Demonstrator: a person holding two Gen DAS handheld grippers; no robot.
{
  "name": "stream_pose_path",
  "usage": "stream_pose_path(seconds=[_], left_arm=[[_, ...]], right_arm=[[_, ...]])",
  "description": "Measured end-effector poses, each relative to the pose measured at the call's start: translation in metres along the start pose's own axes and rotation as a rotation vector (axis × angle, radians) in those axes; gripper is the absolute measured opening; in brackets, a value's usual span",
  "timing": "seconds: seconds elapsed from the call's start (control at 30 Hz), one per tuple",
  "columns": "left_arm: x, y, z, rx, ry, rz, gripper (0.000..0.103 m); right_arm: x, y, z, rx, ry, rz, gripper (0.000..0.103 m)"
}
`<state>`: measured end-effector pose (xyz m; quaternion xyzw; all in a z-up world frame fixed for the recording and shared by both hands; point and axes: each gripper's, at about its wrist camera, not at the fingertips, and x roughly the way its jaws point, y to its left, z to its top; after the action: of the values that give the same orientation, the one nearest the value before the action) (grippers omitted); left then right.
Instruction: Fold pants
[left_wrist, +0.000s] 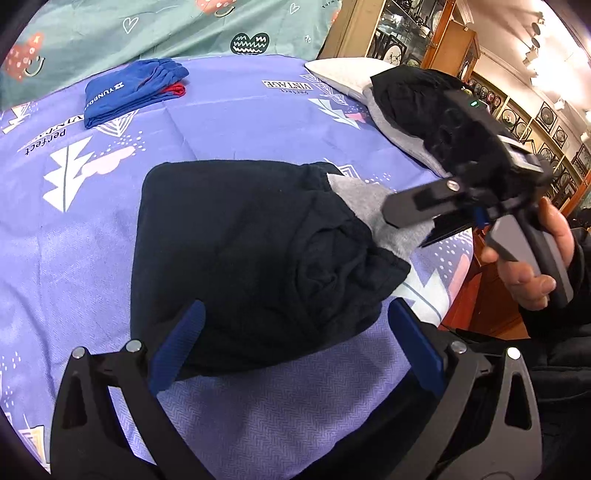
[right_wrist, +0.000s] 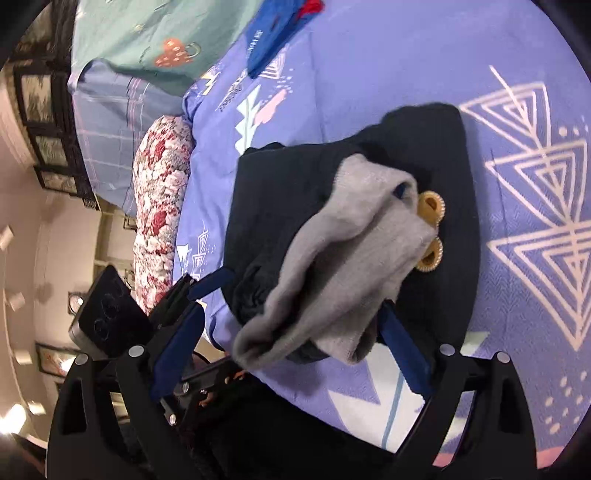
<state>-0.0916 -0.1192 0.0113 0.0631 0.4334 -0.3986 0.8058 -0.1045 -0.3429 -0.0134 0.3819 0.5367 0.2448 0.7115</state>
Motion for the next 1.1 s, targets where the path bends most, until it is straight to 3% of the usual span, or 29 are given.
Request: stream_pose_path(seconds=[0.03, 0.1, 0.17, 0.3, 0.5, 0.53, 0.57, 0.63, 0.7, 0.77, 0.83, 0.93, 1.03, 1.07, 1.1], left_arm=[[0.0, 0.0, 0.0, 0.0, 0.0, 0.0, 0.101], [0.001, 0.0, -0.001, -0.002, 0.001, -0.001, 0.101], [0.002, 0.001, -0.001, -0.008, 0.004, -0.002, 0.101], [0.002, -0.002, -0.001, 0.003, 0.001, -0.003, 0.101], [0.0, 0.002, -0.002, -0.006, -0.006, 0.005, 0.101], [0.001, 0.005, -0.002, -0.014, -0.001, 0.006, 0.101], [0.002, 0.006, -0.002, -0.018, 0.002, 0.009, 0.101], [0.001, 0.007, -0.002, -0.021, 0.003, 0.011, 0.101], [0.001, 0.007, -0.002, -0.014, 0.004, 0.014, 0.101], [0.003, 0.007, -0.002, -0.013, 0.009, 0.015, 0.101], [0.005, 0.006, 0.0, -0.014, 0.009, 0.017, 0.101], [0.006, 0.006, 0.0, -0.011, 0.011, 0.021, 0.101], [0.005, 0.006, -0.001, -0.013, 0.013, 0.022, 0.101], [0.005, 0.006, -0.001, -0.014, 0.013, 0.025, 0.101], [0.005, 0.007, -0.001, -0.014, 0.013, 0.028, 0.101]], right_arm=[[0.0, -0.005, 0.001, 0.023, -0.001, 0.016, 0.092], [0.0, -0.002, -0.002, -0.011, -0.013, -0.003, 0.071], [0.006, 0.005, -0.006, -0.09, 0.001, -0.032, 0.012], [-0.005, 0.029, -0.008, -0.242, -0.085, -0.072, 0.012], [-0.015, 0.029, 0.001, -0.227, -0.101, -0.118, 0.013], [-0.011, 0.023, 0.003, -0.196, -0.073, -0.111, 0.019], [-0.008, 0.017, 0.004, -0.156, -0.058, -0.108, 0.032], [-0.01, 0.006, 0.003, -0.099, -0.058, -0.121, 0.043], [-0.02, 0.003, 0.001, -0.085, -0.076, -0.117, 0.045], [-0.026, 0.002, 0.0, -0.062, -0.075, -0.087, 0.057], [-0.024, 0.001, 0.002, -0.051, -0.063, -0.084, 0.059], [0.001, 0.0, 0.01, -0.026, 0.035, -0.106, 0.062], [0.022, 0.014, 0.021, -0.096, 0.066, -0.13, 0.06], [0.025, 0.019, 0.022, -0.127, 0.071, -0.139, 0.04], [0.029, 0.023, 0.023, -0.162, 0.072, -0.143, 0.032]])
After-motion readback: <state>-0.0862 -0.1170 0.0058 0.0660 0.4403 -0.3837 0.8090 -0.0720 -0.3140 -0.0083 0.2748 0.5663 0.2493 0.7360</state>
